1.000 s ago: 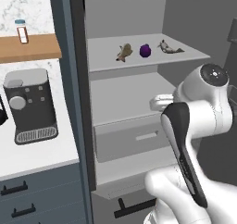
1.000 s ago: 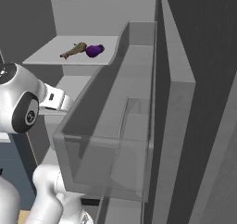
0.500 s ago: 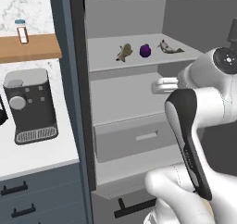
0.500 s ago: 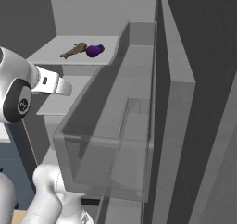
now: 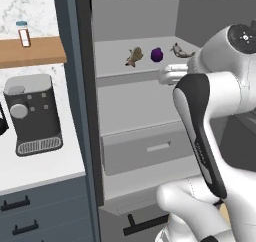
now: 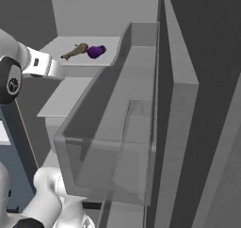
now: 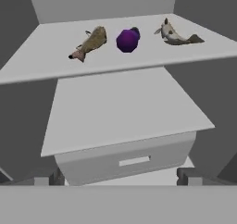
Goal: Place one eggplant and one fish in each tupperware on the nearby counter, to pack two identical lunches.
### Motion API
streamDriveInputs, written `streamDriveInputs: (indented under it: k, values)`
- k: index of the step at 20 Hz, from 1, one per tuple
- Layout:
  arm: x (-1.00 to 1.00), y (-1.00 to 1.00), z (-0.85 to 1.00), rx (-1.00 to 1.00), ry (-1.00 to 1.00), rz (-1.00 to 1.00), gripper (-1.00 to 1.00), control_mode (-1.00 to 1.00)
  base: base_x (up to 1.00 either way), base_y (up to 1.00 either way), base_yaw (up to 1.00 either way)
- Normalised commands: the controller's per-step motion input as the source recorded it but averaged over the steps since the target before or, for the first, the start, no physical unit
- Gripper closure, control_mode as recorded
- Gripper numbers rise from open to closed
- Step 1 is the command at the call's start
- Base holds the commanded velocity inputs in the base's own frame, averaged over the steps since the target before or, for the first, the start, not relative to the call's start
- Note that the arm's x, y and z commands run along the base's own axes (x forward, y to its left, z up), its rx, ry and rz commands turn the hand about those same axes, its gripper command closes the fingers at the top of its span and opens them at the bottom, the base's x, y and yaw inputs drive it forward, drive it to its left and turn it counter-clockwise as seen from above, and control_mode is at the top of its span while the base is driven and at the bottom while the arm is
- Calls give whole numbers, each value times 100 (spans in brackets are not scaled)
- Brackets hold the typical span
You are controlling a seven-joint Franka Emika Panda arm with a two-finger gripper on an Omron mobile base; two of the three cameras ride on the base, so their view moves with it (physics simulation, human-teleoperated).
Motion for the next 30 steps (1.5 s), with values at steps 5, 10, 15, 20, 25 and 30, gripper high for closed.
streamDriveInputs:
  k: [5, 10, 15, 20, 25, 30]
  values:
    - [36, 4, 6, 1, -8, 0, -100, -100, 0, 0, 0]
    - [35, 1, 0, 7, -10, 3, -100, -100, 0, 0, 0]
    - [32, 3, -1, 13, -4, 6, -100, -100, 0, 0, 0]
    - [37, 33, 0, 5, 3, 1, -100, -100, 0, 0, 0]
    - [43, 41, 0, 0, 10, 0, -100, -100, 0, 0, 0]
    - [32, -3, 0, 0, 1, 0, -100, -100, 0, 0, 0]
